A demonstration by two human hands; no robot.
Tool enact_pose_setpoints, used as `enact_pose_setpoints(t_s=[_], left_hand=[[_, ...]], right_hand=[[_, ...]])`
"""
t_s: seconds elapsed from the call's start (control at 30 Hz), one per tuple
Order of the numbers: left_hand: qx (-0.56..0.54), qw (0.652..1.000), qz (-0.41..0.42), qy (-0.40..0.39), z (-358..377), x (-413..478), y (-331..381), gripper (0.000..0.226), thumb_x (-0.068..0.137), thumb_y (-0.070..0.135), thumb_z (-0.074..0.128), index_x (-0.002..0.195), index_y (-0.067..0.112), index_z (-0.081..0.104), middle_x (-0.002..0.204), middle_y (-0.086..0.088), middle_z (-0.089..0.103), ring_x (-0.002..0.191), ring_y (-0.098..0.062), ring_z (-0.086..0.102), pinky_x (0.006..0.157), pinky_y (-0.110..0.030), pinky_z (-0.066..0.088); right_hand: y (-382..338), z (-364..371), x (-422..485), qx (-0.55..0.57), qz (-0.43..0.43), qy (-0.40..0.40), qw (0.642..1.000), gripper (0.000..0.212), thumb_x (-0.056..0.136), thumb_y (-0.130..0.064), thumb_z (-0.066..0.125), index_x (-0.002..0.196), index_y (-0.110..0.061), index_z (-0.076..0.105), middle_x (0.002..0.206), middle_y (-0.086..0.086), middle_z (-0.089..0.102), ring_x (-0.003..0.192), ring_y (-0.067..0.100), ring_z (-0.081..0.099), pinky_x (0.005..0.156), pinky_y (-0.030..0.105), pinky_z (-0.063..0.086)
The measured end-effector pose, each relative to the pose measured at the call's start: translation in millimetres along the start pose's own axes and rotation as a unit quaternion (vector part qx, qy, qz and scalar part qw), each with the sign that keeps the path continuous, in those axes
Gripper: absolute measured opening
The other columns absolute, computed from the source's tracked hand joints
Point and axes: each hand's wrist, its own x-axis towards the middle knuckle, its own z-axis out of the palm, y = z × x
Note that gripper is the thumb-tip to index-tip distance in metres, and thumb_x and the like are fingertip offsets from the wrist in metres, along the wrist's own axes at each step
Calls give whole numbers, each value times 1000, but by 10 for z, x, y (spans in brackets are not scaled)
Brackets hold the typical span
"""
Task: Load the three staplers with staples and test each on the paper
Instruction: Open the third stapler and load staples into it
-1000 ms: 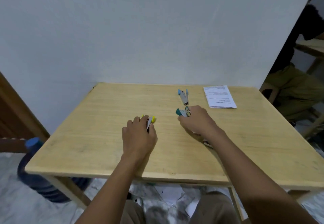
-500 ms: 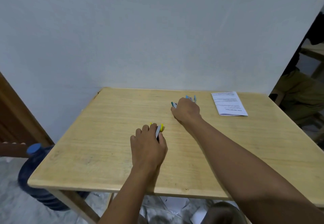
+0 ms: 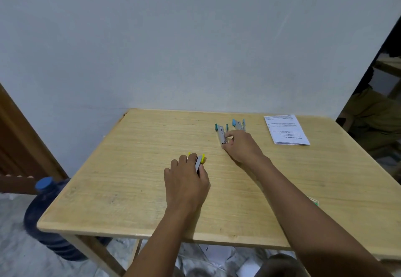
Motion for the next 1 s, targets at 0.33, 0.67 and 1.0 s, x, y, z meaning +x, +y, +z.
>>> enact_pose_setpoints(t_s=[0.33, 0.67, 1.0], left_hand=[[-49, 999, 8, -2, -26, 2, 2, 38, 93, 35, 44, 129, 25, 52, 106, 6, 64, 89, -17, 55, 77, -34, 39], [-130, 989, 62, 14, -166, -40, 83, 45, 96, 39, 45, 137, 20, 40, 110, 3, 62, 89, -15, 57, 71, -30, 48], [-169, 970, 164, 62, -186, -133, 64, 57, 94, 41, 51, 144, 18, 33, 112, -4, 65, 87, -18, 64, 69, -29, 52]], right_hand=[[-96, 104, 190, -38, 22, 48, 998, 40, 94, -36, 58, 133, -24, 57, 120, 2, 67, 109, 24, 62, 81, 33, 47], [-366, 33, -688, 293, 53, -104, 949, 35, 91, -50, 60, 104, -19, 69, 79, 1, 71, 58, 13, 59, 55, 31, 46], [-382, -68, -1108, 362, 34, 7, 932, 30, 98, -29, 58, 123, -16, 66, 102, 0, 73, 69, -3, 63, 52, 7, 43]])
